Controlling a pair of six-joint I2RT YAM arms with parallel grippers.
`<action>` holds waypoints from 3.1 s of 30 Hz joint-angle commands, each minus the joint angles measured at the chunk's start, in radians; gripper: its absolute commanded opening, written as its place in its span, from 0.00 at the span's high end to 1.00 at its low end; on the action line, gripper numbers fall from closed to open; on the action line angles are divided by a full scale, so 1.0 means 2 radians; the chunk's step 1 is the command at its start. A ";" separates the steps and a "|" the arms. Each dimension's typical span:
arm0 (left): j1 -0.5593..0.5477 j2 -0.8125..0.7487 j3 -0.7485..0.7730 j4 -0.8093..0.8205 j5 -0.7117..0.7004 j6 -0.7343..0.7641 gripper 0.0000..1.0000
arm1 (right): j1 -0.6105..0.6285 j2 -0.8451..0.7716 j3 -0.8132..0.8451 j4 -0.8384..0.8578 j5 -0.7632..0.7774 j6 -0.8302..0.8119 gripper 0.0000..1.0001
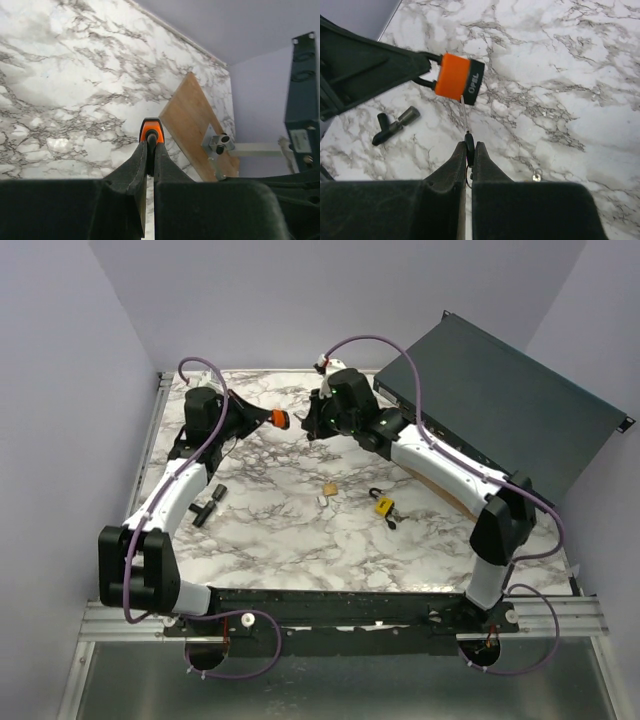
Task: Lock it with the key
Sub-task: Place the lock at the center of the board, then place the key at the center of the board.
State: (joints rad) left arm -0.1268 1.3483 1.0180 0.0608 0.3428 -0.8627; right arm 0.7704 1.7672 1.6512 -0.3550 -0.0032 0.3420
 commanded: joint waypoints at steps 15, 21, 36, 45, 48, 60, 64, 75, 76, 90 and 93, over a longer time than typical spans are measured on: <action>0.007 0.210 0.053 -0.047 -0.046 -0.031 1.00 | 0.011 0.239 0.209 -0.004 0.070 -0.004 0.99; 0.007 0.217 0.029 -0.054 -0.049 -0.072 1.00 | 0.017 0.256 0.211 -0.005 0.073 -0.001 0.99; 0.008 0.156 -0.020 -0.101 -0.089 -0.099 0.47 | 0.029 0.272 0.207 -0.010 0.065 0.006 0.99; 0.017 0.059 -0.020 -0.187 -0.163 -0.074 0.34 | 0.048 0.303 0.232 -0.023 0.068 0.005 0.99; 0.017 0.019 -0.032 -0.190 -0.162 -0.071 0.33 | 0.056 0.324 0.259 -0.035 0.075 0.002 0.99; 0.017 -0.112 -0.067 -0.208 -0.117 -0.036 0.33 | 0.058 0.378 0.313 -0.063 0.109 -0.005 0.93; 0.017 -0.140 -0.080 -0.210 -0.104 -0.029 0.33 | 0.058 0.380 0.310 -0.064 0.112 -0.001 0.79; 0.017 -0.177 -0.078 -0.220 -0.064 -0.013 0.33 | 0.059 0.301 0.259 -0.083 0.130 0.019 0.31; 0.015 -0.180 -0.077 -0.221 -0.061 -0.009 0.33 | 0.058 0.280 0.238 -0.083 0.139 0.025 0.31; -0.002 -0.225 -0.096 -0.234 -0.026 0.016 0.33 | 0.057 0.070 -0.112 -0.028 0.209 0.105 0.32; -0.005 -0.227 -0.097 -0.236 -0.021 0.017 0.33 | 0.057 0.083 -0.115 -0.027 0.223 0.100 0.33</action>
State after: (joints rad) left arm -0.1265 0.9100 0.8360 -0.3954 0.2604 -0.8528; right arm 0.8825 1.9079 1.4471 -0.4400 0.3664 0.5220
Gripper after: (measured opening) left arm 0.669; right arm 0.671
